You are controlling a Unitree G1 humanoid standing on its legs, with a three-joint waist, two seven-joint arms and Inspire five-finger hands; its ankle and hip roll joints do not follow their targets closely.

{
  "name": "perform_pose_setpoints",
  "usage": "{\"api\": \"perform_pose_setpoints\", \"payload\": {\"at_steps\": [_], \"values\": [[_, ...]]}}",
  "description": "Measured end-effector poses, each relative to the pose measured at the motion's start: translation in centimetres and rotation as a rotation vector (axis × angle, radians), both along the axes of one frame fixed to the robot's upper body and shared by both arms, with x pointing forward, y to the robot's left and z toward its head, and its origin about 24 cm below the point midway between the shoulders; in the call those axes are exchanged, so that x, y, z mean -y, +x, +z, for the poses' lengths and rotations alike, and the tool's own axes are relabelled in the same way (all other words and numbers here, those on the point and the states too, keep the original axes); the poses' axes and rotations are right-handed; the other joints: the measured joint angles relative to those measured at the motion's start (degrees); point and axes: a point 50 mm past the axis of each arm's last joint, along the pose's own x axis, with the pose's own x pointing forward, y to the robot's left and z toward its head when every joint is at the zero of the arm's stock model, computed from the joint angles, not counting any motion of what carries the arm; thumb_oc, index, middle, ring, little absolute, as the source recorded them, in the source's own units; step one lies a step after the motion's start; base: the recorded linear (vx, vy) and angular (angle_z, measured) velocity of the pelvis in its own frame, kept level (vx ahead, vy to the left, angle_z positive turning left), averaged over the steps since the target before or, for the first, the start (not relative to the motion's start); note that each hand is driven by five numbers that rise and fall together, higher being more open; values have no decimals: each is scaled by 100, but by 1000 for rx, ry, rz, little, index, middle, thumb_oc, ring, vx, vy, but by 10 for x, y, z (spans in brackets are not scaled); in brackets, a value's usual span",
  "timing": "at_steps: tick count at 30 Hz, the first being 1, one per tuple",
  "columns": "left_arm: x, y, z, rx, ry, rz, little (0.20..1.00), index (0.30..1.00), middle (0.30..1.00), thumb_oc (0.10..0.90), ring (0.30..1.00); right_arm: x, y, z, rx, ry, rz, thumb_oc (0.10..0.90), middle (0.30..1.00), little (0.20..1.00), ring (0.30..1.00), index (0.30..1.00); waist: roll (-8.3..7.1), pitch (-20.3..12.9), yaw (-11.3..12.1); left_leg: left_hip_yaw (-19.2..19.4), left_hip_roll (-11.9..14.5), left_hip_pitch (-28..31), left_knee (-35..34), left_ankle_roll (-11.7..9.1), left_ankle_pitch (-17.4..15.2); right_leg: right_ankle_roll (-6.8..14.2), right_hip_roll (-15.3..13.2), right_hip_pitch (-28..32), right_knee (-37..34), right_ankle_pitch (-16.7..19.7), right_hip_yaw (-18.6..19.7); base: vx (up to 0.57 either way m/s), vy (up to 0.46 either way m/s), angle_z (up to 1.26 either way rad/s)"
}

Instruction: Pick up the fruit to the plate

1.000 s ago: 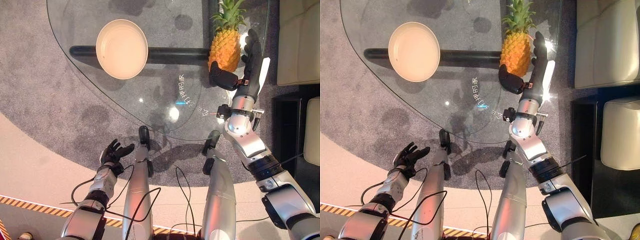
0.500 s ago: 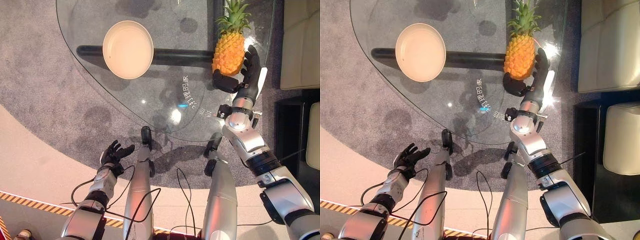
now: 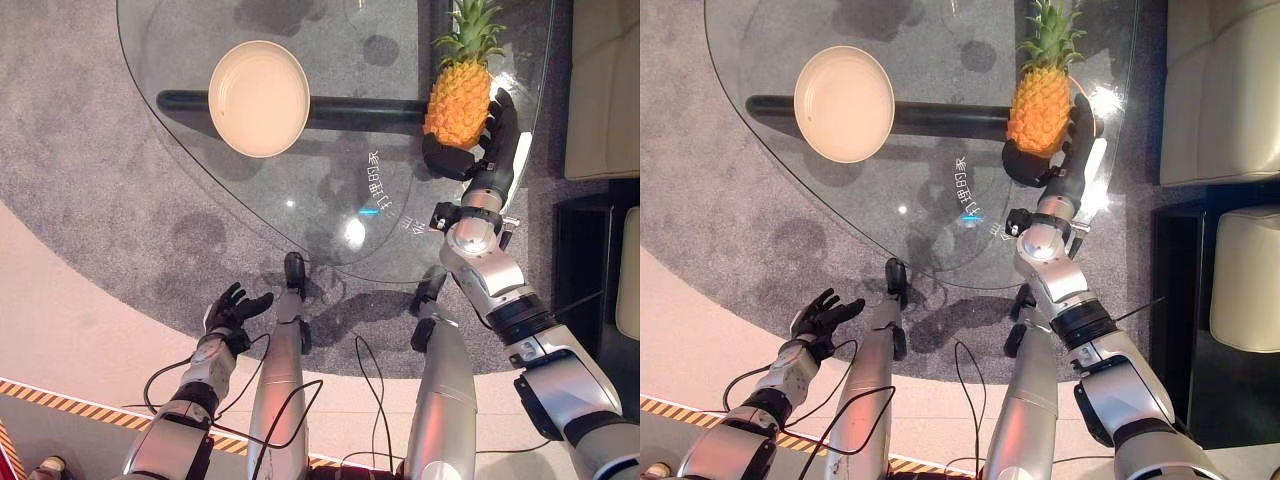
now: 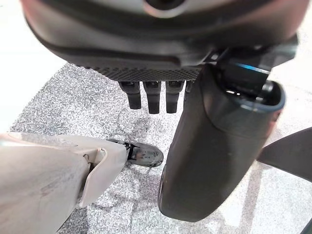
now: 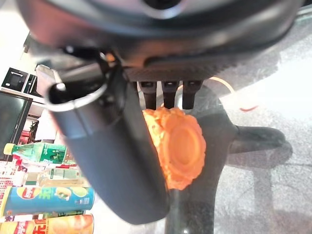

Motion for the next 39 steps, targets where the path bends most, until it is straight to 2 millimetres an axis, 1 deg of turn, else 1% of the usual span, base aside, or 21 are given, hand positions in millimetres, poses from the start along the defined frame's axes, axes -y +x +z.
{"api": "perform_pose_setpoints", "payload": {"at_steps": [12,13,14,15,25,39], "values": [[2,-1,-1,-5,-1,-7,900,900,900,800,900,-1,1,-2,-30,29,8,800,900,900,900,900,7,-1,20,-6,3,65,-10,-9,13,-11,-3,29,71,-40,10,9,0,0],[2,-1,-1,-5,-1,-7,900,900,900,800,900,-1,1,-2,-33,28,7,759,865,859,865,865,7,-1,21,-6,3,71,-10,-9,13,-11,-3,33,72,-40,10,0,0,0],[2,-1,-1,-6,-1,-7,900,900,900,800,900,-1,2,-2,-41,24,6,712,825,812,825,825,8,-1,21,-6,3,76,-10,-9,13,-11,-3,39,72,-40,10,0,0,0],[2,-1,-1,-6,-1,-8,900,900,900,800,900,-1,2,-1,-47,22,4,100,300,200,300,300,8,-1,21,-7,3,80,-10,-9,13,-11,-3,42,72,-40,10,0,0,0],[3,-1,-2,-11,3,-19,900,900,900,800,900,3,9,4,-68,74,18,100,300,200,300,300,8,-1,17,-15,9,90,-12,-9,13,-20,1,56,71,-33,2,0,0,0],[5,0,0,5,-9,-19,900,900,900,800,900,5,12,3,-80,60,13,100,300,200,300,300,28,-5,27,-13,9,197,-114,-6,63,-23,4,122,32,-30,-12,-5,1,0]]}}
